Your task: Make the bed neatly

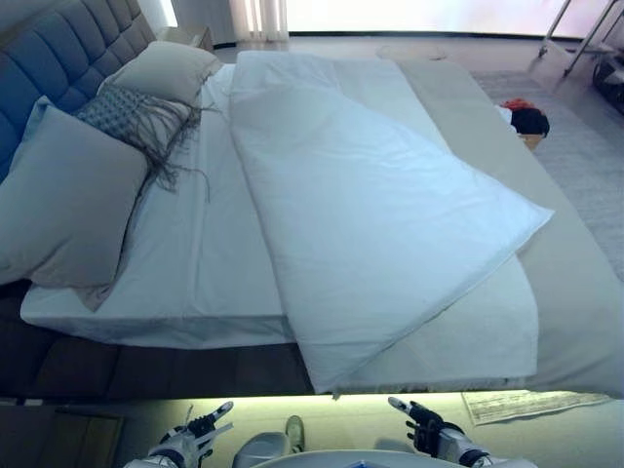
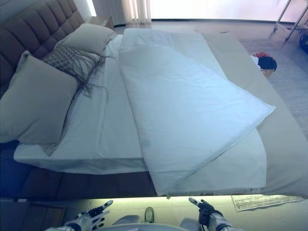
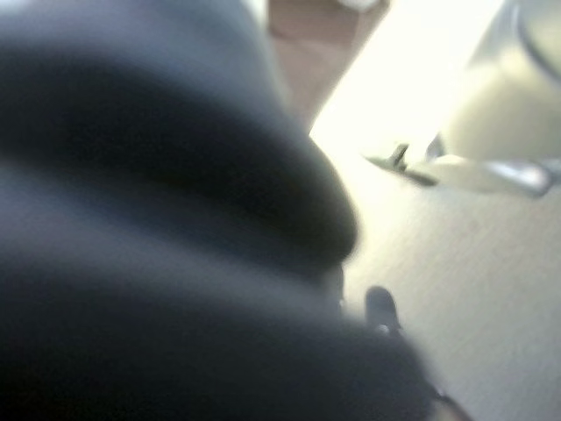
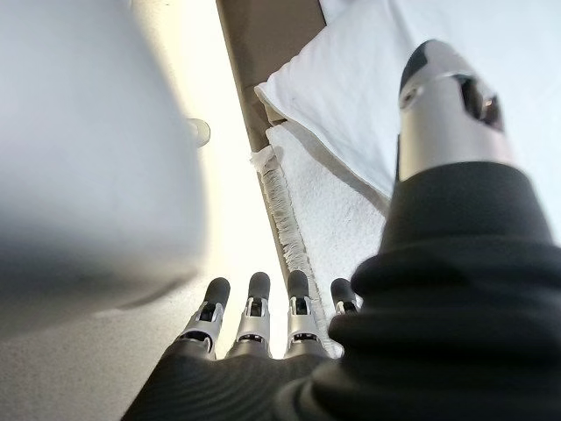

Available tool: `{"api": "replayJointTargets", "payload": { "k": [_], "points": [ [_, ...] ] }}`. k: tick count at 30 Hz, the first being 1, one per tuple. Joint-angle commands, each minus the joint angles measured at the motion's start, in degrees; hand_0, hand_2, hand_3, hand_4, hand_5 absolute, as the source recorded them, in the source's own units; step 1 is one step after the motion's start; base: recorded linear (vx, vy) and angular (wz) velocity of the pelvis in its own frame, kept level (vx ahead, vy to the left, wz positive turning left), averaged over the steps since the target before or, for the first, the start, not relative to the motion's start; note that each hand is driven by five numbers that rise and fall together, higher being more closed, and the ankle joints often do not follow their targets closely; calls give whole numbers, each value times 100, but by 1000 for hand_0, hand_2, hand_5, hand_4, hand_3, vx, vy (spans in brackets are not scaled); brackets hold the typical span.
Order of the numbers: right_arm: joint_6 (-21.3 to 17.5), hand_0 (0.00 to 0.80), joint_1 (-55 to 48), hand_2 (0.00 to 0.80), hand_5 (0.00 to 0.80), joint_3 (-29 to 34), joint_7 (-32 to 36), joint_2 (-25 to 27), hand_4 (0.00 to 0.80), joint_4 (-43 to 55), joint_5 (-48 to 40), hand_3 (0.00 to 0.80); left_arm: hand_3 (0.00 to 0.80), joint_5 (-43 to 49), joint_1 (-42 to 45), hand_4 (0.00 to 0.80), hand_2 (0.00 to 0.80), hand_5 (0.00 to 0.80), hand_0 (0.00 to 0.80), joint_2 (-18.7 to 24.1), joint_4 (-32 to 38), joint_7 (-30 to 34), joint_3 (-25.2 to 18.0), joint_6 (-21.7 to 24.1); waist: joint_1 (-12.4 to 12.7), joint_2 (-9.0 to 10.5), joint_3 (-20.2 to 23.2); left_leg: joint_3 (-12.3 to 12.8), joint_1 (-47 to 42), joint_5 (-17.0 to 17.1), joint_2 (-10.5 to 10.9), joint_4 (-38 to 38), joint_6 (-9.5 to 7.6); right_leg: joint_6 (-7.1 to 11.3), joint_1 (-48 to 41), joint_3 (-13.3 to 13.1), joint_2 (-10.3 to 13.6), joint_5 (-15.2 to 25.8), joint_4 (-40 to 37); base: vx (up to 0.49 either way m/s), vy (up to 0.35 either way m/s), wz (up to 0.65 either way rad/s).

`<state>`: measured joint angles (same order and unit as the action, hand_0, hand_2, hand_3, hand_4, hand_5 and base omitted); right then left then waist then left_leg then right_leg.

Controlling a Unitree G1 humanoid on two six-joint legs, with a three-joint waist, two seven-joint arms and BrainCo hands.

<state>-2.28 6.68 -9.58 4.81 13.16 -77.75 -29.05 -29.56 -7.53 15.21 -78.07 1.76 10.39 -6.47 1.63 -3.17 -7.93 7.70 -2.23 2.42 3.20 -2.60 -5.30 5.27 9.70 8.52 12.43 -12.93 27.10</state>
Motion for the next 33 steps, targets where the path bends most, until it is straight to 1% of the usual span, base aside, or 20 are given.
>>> {"api": "replayJointTargets", "payload": {
  "k": [1,2,3,5,8,12,13,16,18,19,22,23,25,26,28,29,30,31,32,33],
  "points": [
    [-125,0,382,0,0,159,-6,246,0,66,-759,0,0,-197,-185,0,0,0,0,66,105,69,-35,63,-228,115,-532,61,708,-691,-202,1112,352,103,624,-118,265,2034,-1542,-134,-252,15],
    [-130,0,528,0,0,214,-74,253,0,68,-969,0,0,-298,-250,0,0,0,0,59,97,73,-52,123,-247,120,-636,84,801,-816,-286,1278,384,111,730,-207,317,2065,-1571,-53,-233,24],
    [-130,0,556,0,0,245,-154,226,0,73,-1034,0,0,-393,-229,0,0,0,0,29,68,46,-64,182,-233,134,-630,164,860,-830,-371,1368,396,126,623,-181,332,1954,-1581,83,-215,29],
    [-170,0,495,0,0,376,-216,190,0,115,-1177,0,0,-548,-66,0,0,0,0,-76,71,-68,-176,205,-218,205,-564,229,865,-827,-490,1543,443,189,306,-107,284,1818,-1578,220,-202,41],
    [-383,0,442,0,0,530,-273,172,0,227,-1551,0,0,-314,103,0,0,0,0,-126,8,-95,-248,167,-163,298,-507,211,785,-840,-657,1624,532,239,45,43,248,1672,-1625,236,-229,34],
    [-502,0,526,0,0,643,-445,262,0,325,-1828,0,0,-160,173,0,0,0,0,-65,-51,-27,-252,102,-134,332,-513,114,813,-823,-746,1684,597,240,54,161,217,1573,-1517,124,-138,-4],
    [-532,0,590,0,0,719,-587,331,0,368,-1888,0,0,-132,181,0,0,0,0,-39,-67,27,-223,72,-127,335,-542,85,836,-821,-779,1717,625,237,84,211,222,1547,-1464,106,-135,11],
    [-612,0,673,0,0,874,-633,492,0,344,-2031,0,0,-84,181,0,0,0,0,32,-53,160,-174,56,-142,317,-639,43,873,-813,-832,1723,666,252,197,259,224,1522,-1360,94,-130,6],
    [-706,0,745,0,0,977,-674,642,0,314,-2078,0,0,-25,186,0,0,0,0,104,-21,270,-134,77,-147,299,-739,62,884,-805,-844,1701,678,271,263,296,223,1555,-1359,53,-107,-1],
    [-710,0,808,0,0,1036,-665,739,0,317,-2185,0,0,-30,168,0,0,0,0,140,3,317,-128,108,-133,292,-804,87,924,-800,-846,1709,685,285,303,349,245,1575,-1360,-27,-103,-2],
    [-714,0,1141,0,0,1222,-753,1086,0,371,-2387,0,0,-292,56,0,0,0,0,251,126,439,-128,207,-17,253,-1099,289,1128,-832,-905,1864,700,348,553,701,532,1684,-1171,-76,-83,-15],
    [-701,0,1280,0,0,1273,-790,1214,0,410,-2545,0,0,-440,23,0,0,0,0,286,189,463,-119,219,21,234,-1215,301,1253,-886,-944,1993,696,361,656,736,587,1655,-1060,-93,-98,-50],
    [-684,0,1544,0,0,1364,-885,1447,0,466,-2801,0,0,-684,-111,0,0,0,0,384,284,554,-59,242,22,205,-1436,179,1671,-922,-975,2295,705,339,933,591,583,1556,-817,-155,-111,-29],
    [-665,0,1697,0,0,1378,-962,1590,0,457,-2933,0,0,-820,-227,0,0,0,0,431,308,582,23,230,3,165,-1543,82,1861,-935,-966,2397,710,305,1109,438,585,1515,-660,-179,-118,8],
    [-657,0,1854,0,0,1469,-966,1894,0,376,-3203,0,0,-957,-449,0,0,0,0,477,358,596,185,224,-92,65,-1694,-239,2274,-995,-859,2634,713,240,1442,-114,524,1482,-492,-146,-158,30],
    [-658,0,1921,0,0,1512,-922,2114,0,318,-3403,0,0,-980,-569,0,0,0,0,508,385,640,248,225,-163,20,-1776,-350,2452,-1018,-776,2726,702,231,1538,-301,489,1462,-538,-149,-164,92],
    [-702,0,2046,0,0,1504,-814,2283,0,282,-3527,0,0,-1160,-629,0,0,0,0,530,406,640,297,254,-176,-6,-1857,-315,2615,-980,-717,2783,706,226,1623,-213,528,1510,-625,-129,-90,100],
    [-678,0,2149,0,0,1493,-802,2388,0,285,-3526,0,0,-1238,-642,0,0,0,0,540,454,652,293,229,-160,-57,-1919,-308,2687,-998,-720,2856,731,228,1699,-156,575,1519,-570,-113,-10,76],
    [-639,0,2311,0,0,1493,-785,2526,0,348,-3468,0,0,-1328,-640,0,0,0,0,555,538,657,272,207,-146,-117,-2016,-258,2753,-921,-738,2821,770,265,1832,-59,668,1610,-557,-98,30,10],
    [-517,0,2553,0,0,1494,-711,2728,0,427,-3446,0,0,-1427,-593,0,0,0,0,539,685,633,287,203,-108,-172,-2141,-203,2820,-880,-769,2806,809,322,1949,58,761,1670,-560,-88,27,-15]
  ]
}}
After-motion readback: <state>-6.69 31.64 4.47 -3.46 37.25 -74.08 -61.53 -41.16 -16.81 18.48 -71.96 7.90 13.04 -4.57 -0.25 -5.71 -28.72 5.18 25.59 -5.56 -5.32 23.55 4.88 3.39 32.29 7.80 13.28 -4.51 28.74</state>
